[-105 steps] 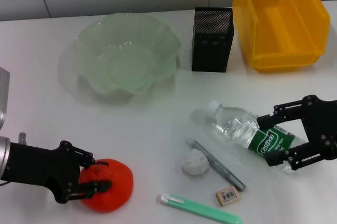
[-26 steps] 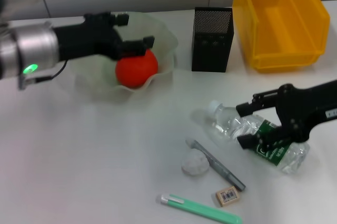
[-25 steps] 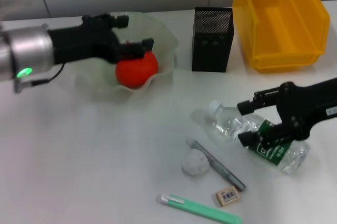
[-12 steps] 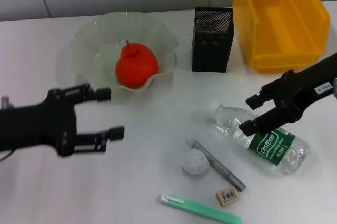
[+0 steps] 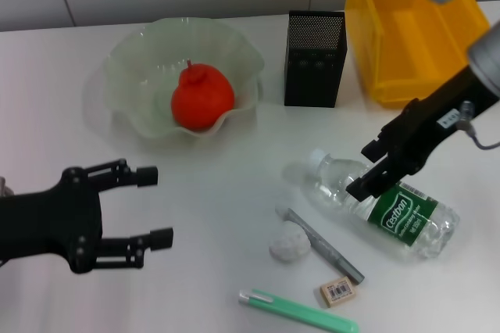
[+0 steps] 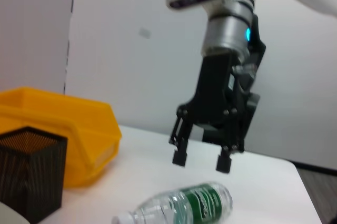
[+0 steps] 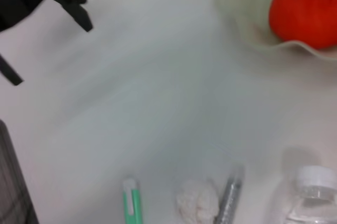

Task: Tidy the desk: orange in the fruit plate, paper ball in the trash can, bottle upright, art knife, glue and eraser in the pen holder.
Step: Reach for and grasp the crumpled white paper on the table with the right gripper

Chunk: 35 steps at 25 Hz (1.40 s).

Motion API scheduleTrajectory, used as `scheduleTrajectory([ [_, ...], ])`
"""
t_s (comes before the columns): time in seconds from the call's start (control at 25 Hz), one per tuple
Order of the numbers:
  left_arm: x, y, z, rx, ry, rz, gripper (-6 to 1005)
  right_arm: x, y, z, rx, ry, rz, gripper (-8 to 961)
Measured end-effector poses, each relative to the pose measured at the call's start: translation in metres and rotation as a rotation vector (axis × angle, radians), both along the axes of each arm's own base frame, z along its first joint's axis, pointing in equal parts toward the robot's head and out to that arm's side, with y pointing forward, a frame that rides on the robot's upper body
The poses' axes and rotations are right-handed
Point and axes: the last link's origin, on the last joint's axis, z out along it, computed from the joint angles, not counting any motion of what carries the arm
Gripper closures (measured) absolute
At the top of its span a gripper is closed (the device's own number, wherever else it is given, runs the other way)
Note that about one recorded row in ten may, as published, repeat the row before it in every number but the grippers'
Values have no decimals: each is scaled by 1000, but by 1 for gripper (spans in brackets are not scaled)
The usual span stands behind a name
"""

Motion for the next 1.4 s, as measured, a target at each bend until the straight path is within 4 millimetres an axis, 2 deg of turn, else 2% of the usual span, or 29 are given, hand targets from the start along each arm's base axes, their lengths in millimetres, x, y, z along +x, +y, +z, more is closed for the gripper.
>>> scheduleTrajectory([
  [0.2, -6, -3, -7, -36, 56, 1, 140, -23, 5, -17, -47, -147, -5, 177],
  [0.48, -12, -9, -10, -62, 79, 16, 140, -50, 6, -53, -106, -279, 92, 177],
  [0.92, -24, -17, -6, -61, 78, 54, 140, -53, 1, -110, -199, -334, 177, 177],
  [1.4, -25, -16, -7, -53, 75, 66, 139, -53, -9, -138, -194, -396, 235, 176],
])
